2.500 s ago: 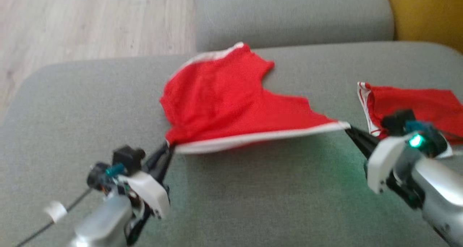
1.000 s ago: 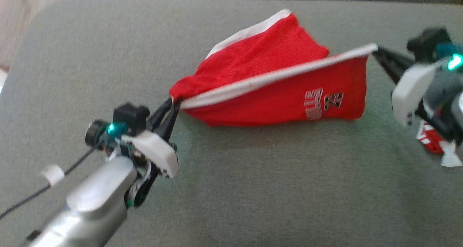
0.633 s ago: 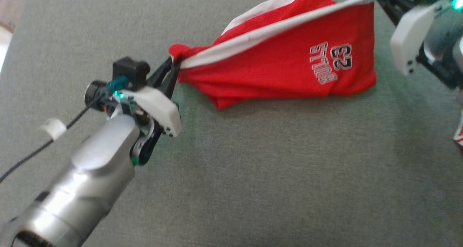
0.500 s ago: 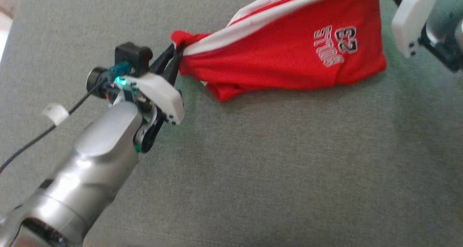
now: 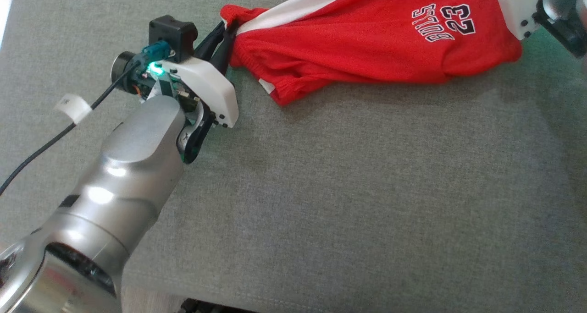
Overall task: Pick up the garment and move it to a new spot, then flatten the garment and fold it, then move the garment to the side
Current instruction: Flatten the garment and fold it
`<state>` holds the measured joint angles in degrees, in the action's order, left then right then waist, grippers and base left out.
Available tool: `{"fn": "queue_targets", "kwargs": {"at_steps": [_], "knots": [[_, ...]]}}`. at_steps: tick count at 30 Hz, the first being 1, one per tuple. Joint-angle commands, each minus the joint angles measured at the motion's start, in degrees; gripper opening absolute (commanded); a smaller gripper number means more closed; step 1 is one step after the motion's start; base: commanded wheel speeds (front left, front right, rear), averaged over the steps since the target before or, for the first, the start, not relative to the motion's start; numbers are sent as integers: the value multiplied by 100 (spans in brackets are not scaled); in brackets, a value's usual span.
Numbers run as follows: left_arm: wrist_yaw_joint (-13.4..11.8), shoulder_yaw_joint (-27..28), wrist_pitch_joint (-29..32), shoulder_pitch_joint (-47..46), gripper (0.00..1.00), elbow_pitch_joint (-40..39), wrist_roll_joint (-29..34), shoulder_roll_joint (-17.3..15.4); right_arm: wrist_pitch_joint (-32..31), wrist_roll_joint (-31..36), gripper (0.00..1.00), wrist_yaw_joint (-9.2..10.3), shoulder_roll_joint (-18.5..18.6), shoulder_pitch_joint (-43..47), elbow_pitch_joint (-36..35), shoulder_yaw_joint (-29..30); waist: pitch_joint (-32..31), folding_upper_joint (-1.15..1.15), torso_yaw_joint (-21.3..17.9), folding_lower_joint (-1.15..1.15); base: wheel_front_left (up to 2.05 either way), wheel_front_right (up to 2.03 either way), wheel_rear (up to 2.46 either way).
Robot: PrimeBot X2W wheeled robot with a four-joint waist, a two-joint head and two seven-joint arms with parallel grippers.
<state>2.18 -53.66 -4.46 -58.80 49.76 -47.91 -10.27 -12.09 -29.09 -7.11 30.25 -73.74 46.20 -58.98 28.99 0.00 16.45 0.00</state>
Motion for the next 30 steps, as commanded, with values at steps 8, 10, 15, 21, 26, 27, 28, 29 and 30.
{"fn": "queue_targets", "kwargs": {"at_steps": [8,10,15,21,26,27,28,29,30], "knots": [[144,130,-202,-411,100,477,37,0,503,-226,100,-37,-216,-392,475,-431,76,0,11,0,0,0,0],[161,131,-274,-425,100,581,37,12,632,-286,100,-37,-283,-426,604,-457,39,0,-27,0,0,0,0],[124,247,-605,-417,100,766,-22,-21,1034,-510,100,-37,-433,-400,940,-359,-186,0,-162,0,0,0,0],[-32,592,-990,-289,100,654,-118,-213,1769,-865,100,-37,-584,-131,1176,-21,-621,0,-370,0,0,0,0],[-289,1107,-1050,70,100,-1,13,-506,2469,-934,100,-37,-725,215,1500,397,-1051,0,-559,0,0,0,0],[-347,1244,-1051,206,100,-239,95,-573,2549,-960,100,-37,-777,302,1516,498,-1132,0,-597,0,0,0,0],[-396,1376,-1051,367,100,-486,191,-640,2609,-978,100,-37,-821,394,1521,601,-1222,0,-637,0,0,0,0],[-443,1509,-1052,546,100,-738,291,-705,2652,-997,100,-37,-855,482,1518,727,-1306,0,-676,0,0,0,0],[-509,1673,-1052,745,100,-988,375,-765,2679,-1012,100,-37,-902,582,1496,862,-1398,0,-723,0,0,0,0]]}}
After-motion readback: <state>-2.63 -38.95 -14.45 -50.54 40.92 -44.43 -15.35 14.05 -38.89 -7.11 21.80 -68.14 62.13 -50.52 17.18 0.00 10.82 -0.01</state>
